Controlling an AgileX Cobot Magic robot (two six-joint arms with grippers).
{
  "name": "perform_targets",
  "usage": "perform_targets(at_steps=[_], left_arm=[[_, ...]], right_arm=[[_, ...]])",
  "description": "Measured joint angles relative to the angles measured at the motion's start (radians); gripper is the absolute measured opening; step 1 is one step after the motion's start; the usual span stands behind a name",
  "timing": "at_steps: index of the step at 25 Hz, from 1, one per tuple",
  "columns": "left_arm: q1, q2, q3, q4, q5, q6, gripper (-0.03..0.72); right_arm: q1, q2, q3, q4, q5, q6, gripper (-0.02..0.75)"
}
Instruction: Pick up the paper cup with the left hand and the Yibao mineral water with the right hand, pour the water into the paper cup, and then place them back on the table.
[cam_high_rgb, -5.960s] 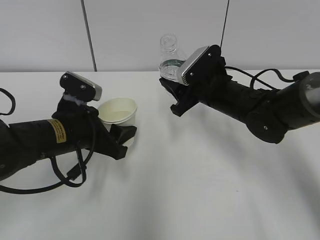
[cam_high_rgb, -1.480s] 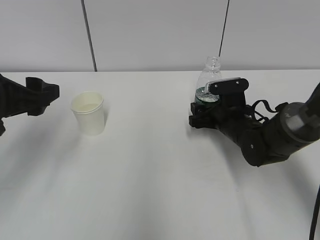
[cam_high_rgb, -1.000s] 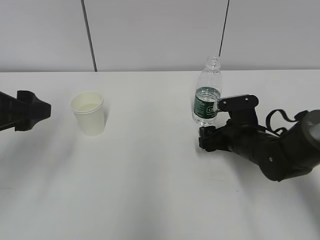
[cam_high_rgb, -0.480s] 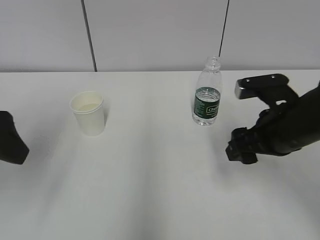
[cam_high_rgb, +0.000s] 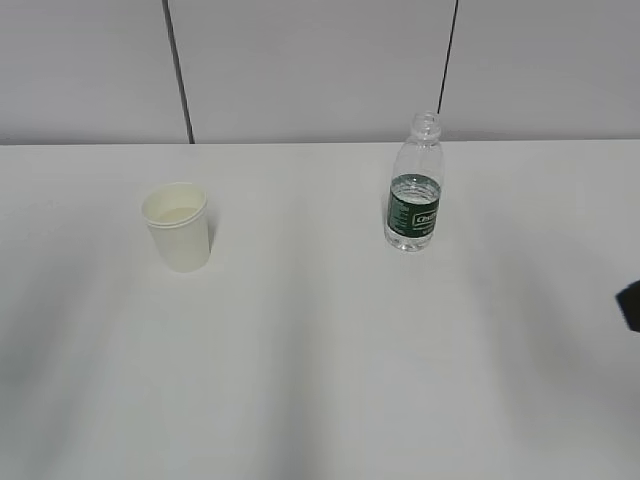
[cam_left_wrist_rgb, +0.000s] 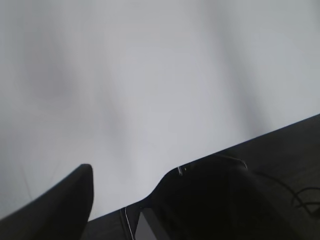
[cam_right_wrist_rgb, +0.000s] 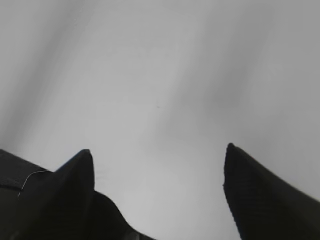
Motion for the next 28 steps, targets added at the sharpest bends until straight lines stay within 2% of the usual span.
perform_targets(at_steps=[6, 13, 21, 24, 28], left_arm=[[0.0, -0.227, 0.038, 0.0, -0.013, 0.0, 0.506], [0.0, -0.44, 0.178, -0.004, 0.003, 0.0, 0.506], [0.0, -0.57, 0.298, -0.007, -0.078, 0.0, 0.461], [0.0, -0.572, 0.36, 0.002, -0.103, 0.0, 0.441], [0.0, -0.572, 0.369, 0.012, -0.107, 0.0, 0.431]], right_arm=[[0.0, -0.284, 0.004, -0.033, 0.135, 0.03, 0.594], [0.0, -0.549, 0.096, -0.075, 0.247, 0.08, 0.593], [0.0, -0.788, 0.257, -0.08, 0.251, 0.101, 0.592], [0.0, -0.816, 0.309, -0.082, 0.225, 0.105, 0.591], [0.0, -0.82, 0.312, -0.082, 0.209, 0.11, 0.59]])
